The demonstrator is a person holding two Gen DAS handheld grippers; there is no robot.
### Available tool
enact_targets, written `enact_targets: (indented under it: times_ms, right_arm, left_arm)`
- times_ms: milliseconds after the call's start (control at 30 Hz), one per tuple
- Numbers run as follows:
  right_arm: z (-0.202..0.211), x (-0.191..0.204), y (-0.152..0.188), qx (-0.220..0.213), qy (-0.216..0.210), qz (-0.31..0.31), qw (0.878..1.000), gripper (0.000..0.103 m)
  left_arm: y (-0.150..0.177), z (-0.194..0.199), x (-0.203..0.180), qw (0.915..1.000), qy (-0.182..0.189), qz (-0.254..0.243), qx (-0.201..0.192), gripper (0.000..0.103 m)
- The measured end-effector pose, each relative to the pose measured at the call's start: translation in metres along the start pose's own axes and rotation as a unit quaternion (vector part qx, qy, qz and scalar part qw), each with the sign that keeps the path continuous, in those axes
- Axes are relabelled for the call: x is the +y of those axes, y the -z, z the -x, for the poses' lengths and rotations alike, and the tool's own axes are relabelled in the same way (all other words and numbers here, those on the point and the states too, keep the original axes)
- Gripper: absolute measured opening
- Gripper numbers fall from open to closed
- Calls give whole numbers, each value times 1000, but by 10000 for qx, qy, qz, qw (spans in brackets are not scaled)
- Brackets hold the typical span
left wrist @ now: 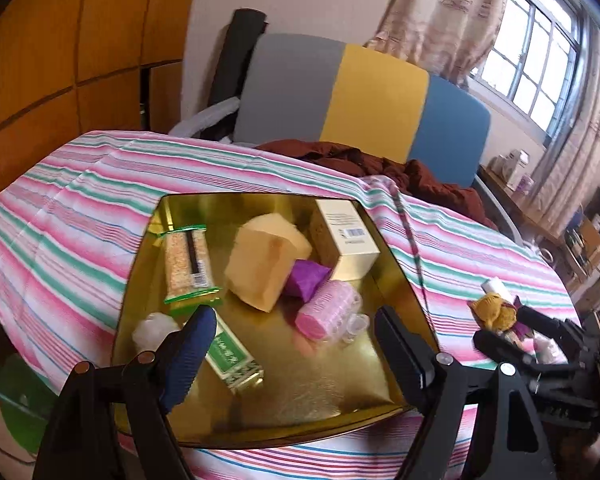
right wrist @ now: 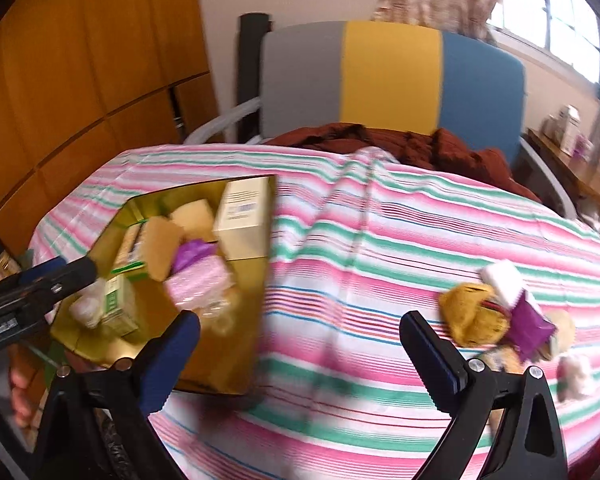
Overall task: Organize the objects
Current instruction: 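Move both open tools back from the tray toward the remaining items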
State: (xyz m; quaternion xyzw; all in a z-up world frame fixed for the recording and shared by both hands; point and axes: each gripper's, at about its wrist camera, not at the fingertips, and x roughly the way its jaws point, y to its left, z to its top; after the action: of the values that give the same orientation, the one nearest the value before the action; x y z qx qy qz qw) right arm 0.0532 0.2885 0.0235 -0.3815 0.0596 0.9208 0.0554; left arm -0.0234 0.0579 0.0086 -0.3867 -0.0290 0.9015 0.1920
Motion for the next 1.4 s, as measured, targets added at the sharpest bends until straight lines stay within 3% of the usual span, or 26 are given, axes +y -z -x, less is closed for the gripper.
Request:
enact_targets:
  times_ms: [400, 633, 700, 767, 933, 1233, 1400]
  right_arm:
    - [17, -132, -11, 18, 1241, -487, 9911, 102]
    - [20, -234, -4, 9, 1979, -1366, 9706, 103]
    - [17, -258, 5, 68, 1927, -1899, 9627, 103]
    - [13, -281, 13, 143, 1601, -2553, 9534, 103]
    - [25, -298, 24, -28, 1447, -3148, 9381, 103]
    - [22, -299, 23, -105, 1220, -3240, 9381, 103]
    - [25, -300, 23, -204, 1146, -3261, 9382, 103]
  left_arm:
    - [5, -6, -62, 9940, 781, -747, 161, 83]
    - [-1, -16, -93, 9896, 1054, -901, 394, 83]
    - [-1, -17, -105, 9870, 1191, -1005, 403, 83]
    - [-3, -21, -121, 9840, 1278, -1155, 462, 83]
    - [-4, -42, -156, 9767, 1542, -1257, 809, 83]
    - [-2, -99, -223, 9605, 2077, -1165, 1439, 83]
    - [0, -138, -246, 9559, 2077, -844, 1897, 83]
